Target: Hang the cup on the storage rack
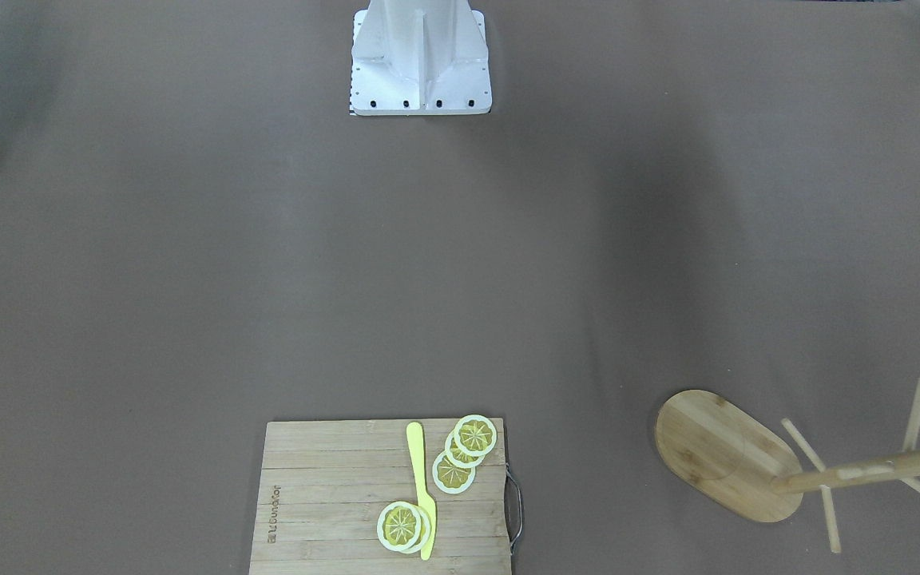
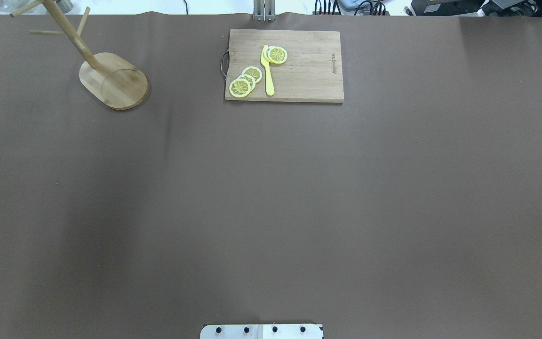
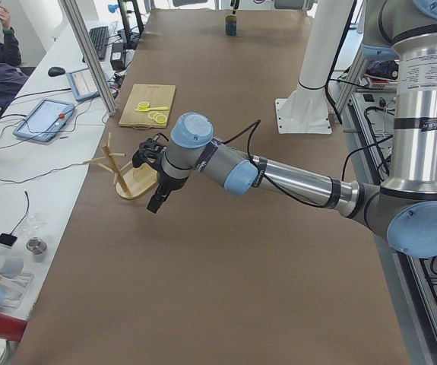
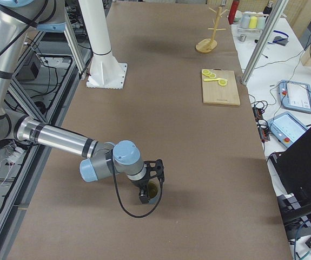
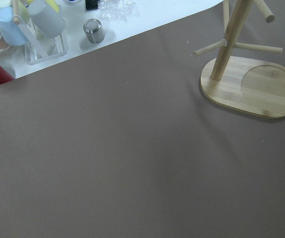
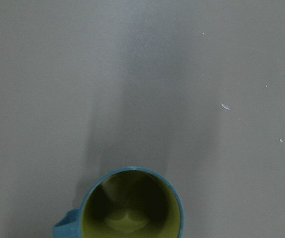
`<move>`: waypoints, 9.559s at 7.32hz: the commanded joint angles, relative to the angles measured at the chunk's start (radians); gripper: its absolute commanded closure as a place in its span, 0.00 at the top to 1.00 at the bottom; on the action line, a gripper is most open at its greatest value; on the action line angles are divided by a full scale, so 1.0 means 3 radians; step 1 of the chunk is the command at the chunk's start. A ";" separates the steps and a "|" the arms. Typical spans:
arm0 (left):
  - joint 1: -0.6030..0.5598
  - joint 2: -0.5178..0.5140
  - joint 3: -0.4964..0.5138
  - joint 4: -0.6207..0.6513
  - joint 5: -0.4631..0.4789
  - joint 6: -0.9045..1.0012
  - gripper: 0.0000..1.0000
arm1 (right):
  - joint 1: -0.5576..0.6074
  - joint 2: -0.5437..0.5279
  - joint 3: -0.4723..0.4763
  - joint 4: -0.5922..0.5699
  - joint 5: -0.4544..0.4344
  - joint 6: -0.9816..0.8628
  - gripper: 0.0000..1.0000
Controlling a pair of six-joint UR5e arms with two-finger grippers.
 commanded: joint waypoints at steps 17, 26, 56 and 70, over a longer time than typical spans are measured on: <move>0.0005 0.0056 0.0008 -0.0032 -0.0004 0.0002 1.00 | -0.0010 0.0290 -0.0615 0.0489 0.0058 0.0012 0.30; 0.0010 0.0056 0.0023 -0.0032 -0.0005 -0.0013 1.00 | -0.0041 0.0315 -0.0498 0.0489 0.0181 -0.0050 0.00; 0.0026 0.0036 0.0218 -0.0042 -0.0040 -0.0069 1.00 | -0.3462 0.3767 0.0158 -0.1873 -0.1736 0.2440 0.32; 0.1507 -0.0775 0.0431 -0.1464 -0.0250 -0.1281 0.99 | -0.0908 0.2531 -0.0015 -0.1899 -0.0096 0.0732 1.00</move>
